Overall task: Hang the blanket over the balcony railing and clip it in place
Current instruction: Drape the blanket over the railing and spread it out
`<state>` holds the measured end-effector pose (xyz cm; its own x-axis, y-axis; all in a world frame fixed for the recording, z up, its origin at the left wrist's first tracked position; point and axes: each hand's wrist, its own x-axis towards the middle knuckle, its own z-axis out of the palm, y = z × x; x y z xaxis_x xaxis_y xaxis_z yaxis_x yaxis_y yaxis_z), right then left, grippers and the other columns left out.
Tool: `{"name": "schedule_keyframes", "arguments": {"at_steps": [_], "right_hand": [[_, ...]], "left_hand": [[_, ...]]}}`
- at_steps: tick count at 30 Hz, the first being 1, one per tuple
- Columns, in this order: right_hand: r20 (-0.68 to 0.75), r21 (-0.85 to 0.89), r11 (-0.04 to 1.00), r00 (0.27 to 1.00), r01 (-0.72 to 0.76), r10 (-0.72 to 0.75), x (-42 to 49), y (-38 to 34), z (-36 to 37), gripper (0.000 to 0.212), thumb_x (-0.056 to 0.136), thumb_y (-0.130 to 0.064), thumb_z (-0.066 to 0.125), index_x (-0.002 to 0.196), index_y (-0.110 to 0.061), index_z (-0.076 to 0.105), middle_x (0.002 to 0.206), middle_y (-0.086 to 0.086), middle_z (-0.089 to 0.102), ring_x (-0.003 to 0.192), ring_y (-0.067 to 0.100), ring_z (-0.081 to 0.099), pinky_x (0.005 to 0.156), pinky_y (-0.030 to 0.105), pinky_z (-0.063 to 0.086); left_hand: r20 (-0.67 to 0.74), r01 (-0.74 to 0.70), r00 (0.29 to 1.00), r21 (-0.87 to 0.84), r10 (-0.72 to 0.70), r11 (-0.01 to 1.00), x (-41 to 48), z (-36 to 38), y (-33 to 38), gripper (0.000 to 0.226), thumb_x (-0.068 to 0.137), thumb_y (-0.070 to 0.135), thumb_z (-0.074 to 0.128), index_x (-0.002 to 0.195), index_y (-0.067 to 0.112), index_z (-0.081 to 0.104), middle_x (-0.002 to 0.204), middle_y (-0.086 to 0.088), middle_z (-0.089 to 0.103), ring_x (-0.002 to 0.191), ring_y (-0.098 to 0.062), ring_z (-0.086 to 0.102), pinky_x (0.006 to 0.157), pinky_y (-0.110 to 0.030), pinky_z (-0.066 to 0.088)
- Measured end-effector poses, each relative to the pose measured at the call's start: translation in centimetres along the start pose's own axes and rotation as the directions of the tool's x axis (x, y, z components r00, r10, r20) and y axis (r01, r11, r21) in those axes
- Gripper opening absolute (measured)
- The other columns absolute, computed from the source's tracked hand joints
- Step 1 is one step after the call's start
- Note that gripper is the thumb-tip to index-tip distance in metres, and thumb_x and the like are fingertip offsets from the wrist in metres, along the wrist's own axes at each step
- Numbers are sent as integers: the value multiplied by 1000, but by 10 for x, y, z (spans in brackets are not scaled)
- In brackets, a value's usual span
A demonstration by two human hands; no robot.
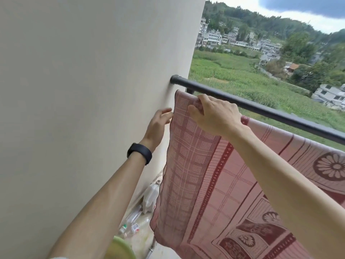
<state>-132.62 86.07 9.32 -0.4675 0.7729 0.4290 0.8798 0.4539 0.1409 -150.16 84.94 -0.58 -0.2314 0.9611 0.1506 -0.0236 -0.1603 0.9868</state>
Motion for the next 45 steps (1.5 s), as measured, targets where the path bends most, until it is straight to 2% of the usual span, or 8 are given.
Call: {"name": "schedule_keyframes", "arguments": {"at_steps": [6, 12, 18, 25, 32, 35, 38, 45], "right_hand": [[33, 91, 996, 999, 16, -19, -10, 22, -19, 42, 102, -49, 37, 141, -35, 46, 125, -2, 66, 91, 20, 62, 55, 27, 38], [-2, -59, 986, 988, -155, 155, -45, 54, -19, 53, 94, -72, 32, 82, -23, 48, 71, -5, 58, 56, 10, 51, 48, 24, 29], [-326, -139, 976, 938, -170, 117, -70, 64, 8, 56, 91, -69, 46, 93, -15, 62, 77, 1, 68, 63, 24, 63, 60, 33, 47], [-472, -168, 953, 869, -254, 148, -59, 47, 30, 47, 93, -60, 55, 93, -14, 64, 84, 4, 68, 74, 26, 62, 70, 37, 44], [-490, -138, 931, 840, -339, 233, -59, 34, 43, 43, 93, -57, 55, 106, -17, 64, 95, 2, 64, 86, 24, 56, 83, 39, 31], [-349, -15, 958, 900, -286, 263, -63, 28, 27, 49, 93, -61, 46, 120, -21, 58, 111, -2, 62, 100, 21, 52, 91, 42, 31], [-266, 260, 955, 941, -140, 211, -85, 45, -5, 46, 99, -49, 42, 138, -25, 50, 133, -4, 58, 121, 16, 51, 105, 38, 30], [-373, 1, 783, 726, -622, 577, -219, 194, -30, 58, 104, -53, 19, 115, -16, 63, 114, 10, 68, 112, 28, 54, 104, 46, 27]], "left_hand": [[14, -105, 994, 57, 104, 993, 29, 11, 36, 29, 94, 38, 63, 111, 15, 70, 95, 7, 72, 81, 2, 67, 73, -17, 49], [-95, -151, 983, 62, 156, 987, 46, 9, 40, 19, 95, 35, 64, 98, 17, 69, 96, -8, 71, 80, -14, 63, 71, -24, 50], [-135, -166, 975, 87, 176, 982, 46, 25, 36, 12, 95, 39, 62, 94, 27, 60, 98, -10, 70, 87, -24, 68, 78, -40, 58], [-254, -180, 944, 145, 212, 973, 50, 26, 39, 18, 96, 41, 59, 101, 24, 59, 85, 4, 63, 77, -13, 60, 76, -35, 52], [-331, -170, 912, 228, 241, 959, 40, 29, 38, 23, 98, 35, 53, 115, 19, 53, 108, 0, 64, 99, -20, 64, 86, -36, 53], [-347, -380, 738, 496, 579, 781, 23, 48, 47, 40, 96, 25, 49, 132, 10, 45, 133, -9, 52, 120, -27, 52, 100, -40, 42], [70, -587, 586, 723, 807, 363, 2, 84, 46, 43, 96, 30, 51, 136, 14, 49, 143, -7, 48, 133, -25, 43, 111, -41, 28], [308, -549, 615, 828, 725, 114, 11, 93, 22, 50, 104, 45, 20, 112, 14, 59, 107, -14, 60, 111, -34, 48, 116, -49, 17]]}}
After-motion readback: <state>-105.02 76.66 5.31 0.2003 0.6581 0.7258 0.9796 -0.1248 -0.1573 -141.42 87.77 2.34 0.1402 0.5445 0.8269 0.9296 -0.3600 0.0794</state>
